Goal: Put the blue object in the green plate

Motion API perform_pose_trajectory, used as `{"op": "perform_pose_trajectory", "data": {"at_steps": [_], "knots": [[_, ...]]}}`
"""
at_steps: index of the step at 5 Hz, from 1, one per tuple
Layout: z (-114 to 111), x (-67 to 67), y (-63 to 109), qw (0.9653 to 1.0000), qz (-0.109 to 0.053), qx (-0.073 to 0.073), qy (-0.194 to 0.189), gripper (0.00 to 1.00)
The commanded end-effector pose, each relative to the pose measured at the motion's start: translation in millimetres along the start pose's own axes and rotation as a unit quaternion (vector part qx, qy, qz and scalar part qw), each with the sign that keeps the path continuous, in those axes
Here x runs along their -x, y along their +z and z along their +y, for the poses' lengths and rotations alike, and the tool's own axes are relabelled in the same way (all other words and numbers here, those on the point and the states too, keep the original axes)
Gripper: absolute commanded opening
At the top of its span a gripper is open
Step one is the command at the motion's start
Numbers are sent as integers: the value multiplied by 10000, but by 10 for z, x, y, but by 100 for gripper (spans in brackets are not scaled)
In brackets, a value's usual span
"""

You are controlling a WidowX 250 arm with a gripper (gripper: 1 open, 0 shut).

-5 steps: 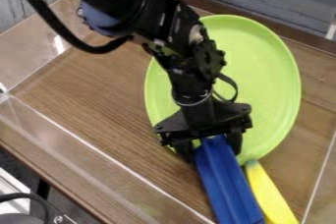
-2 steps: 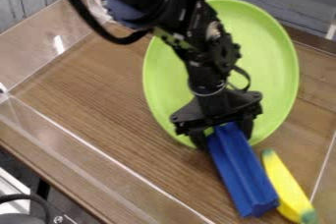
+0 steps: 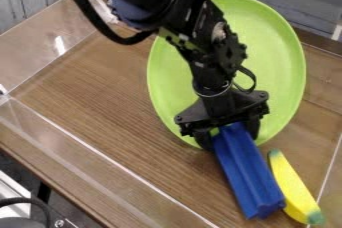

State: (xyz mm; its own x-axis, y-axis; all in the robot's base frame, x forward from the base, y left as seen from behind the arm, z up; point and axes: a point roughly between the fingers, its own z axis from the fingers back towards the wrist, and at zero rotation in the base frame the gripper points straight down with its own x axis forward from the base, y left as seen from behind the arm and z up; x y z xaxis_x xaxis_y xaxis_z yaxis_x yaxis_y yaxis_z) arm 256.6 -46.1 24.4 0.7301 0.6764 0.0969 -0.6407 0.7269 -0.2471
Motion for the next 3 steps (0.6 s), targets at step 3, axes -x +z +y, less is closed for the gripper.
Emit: {"op": "perform_pose_trajectory", "data": {"at_steps": [3], "knots": [[238,-69,32,9995,-27,-88,-316,0]]}}
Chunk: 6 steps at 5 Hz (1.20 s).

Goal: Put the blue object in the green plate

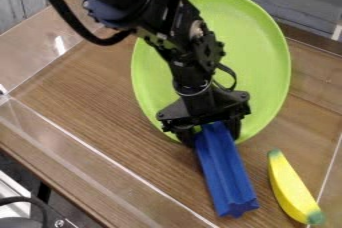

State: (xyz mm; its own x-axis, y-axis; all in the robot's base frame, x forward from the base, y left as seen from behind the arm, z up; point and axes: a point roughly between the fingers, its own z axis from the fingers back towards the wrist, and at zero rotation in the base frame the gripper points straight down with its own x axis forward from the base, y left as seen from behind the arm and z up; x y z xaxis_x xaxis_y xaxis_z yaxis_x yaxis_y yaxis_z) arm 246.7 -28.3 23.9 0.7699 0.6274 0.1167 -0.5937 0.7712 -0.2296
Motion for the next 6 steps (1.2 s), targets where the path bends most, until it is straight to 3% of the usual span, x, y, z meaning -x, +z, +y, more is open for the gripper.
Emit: {"op": "perform_pose_trajectory", "data": {"at_steps": [1,2,4,6], "knots": [[-18,20,-67,9996,-85,-64,243,0],[-84,53,-118,9987,-170,-94,480,0],[8,59,-25,9975,-247,-107,655,0],[128,-38,-3,9896,-455,-177,1354,0]]}}
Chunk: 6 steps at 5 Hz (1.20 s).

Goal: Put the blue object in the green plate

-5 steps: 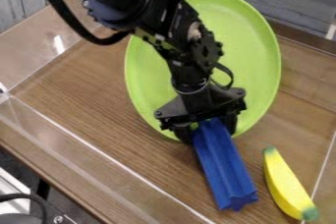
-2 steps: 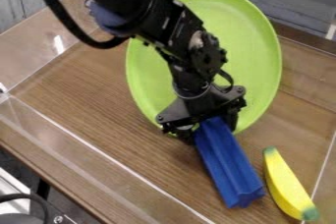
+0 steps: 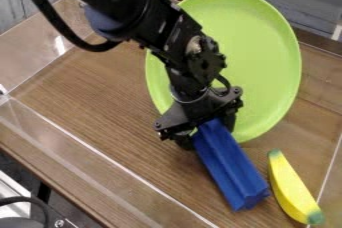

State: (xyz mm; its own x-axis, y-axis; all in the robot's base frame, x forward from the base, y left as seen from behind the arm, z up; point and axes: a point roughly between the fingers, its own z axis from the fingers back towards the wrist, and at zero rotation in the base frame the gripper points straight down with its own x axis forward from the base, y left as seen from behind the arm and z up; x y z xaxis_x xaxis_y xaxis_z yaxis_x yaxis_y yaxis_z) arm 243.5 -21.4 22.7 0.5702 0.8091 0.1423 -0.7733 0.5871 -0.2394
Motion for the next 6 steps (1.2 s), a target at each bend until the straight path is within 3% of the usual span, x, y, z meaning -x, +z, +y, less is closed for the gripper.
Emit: {"op": "perform_pose_trajectory", "data": {"at_steps": [1,3,5,6], "knots": [[59,-180,-2,10000,-23,-29,10,0],[-28,-216,204,9999,-84,-88,-55,0],[-97,-214,264,9995,-83,-100,-274,0],[-69,-293,225,9995,-113,-132,-247,0]]}}
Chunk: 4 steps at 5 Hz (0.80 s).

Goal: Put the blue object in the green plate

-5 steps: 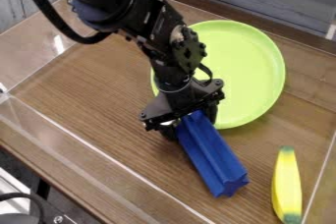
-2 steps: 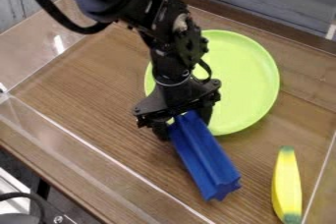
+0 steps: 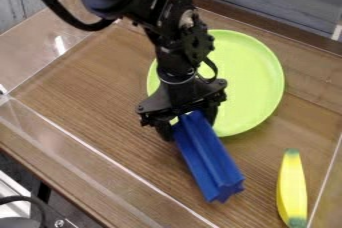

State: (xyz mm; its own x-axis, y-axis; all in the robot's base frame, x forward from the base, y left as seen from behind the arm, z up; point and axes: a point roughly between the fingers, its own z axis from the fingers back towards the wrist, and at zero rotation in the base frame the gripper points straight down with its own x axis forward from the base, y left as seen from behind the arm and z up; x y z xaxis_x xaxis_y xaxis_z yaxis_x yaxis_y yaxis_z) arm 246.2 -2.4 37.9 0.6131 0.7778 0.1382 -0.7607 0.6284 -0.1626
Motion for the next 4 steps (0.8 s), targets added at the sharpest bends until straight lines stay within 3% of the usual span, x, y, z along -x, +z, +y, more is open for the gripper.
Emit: {"op": "perform_pose_trajectory", "data": {"at_steps": [1,4], "knots": [[-81,-183,59,9996,-224,184,40,0],[-170,-233,71,9993,-254,103,-268,0]]}}
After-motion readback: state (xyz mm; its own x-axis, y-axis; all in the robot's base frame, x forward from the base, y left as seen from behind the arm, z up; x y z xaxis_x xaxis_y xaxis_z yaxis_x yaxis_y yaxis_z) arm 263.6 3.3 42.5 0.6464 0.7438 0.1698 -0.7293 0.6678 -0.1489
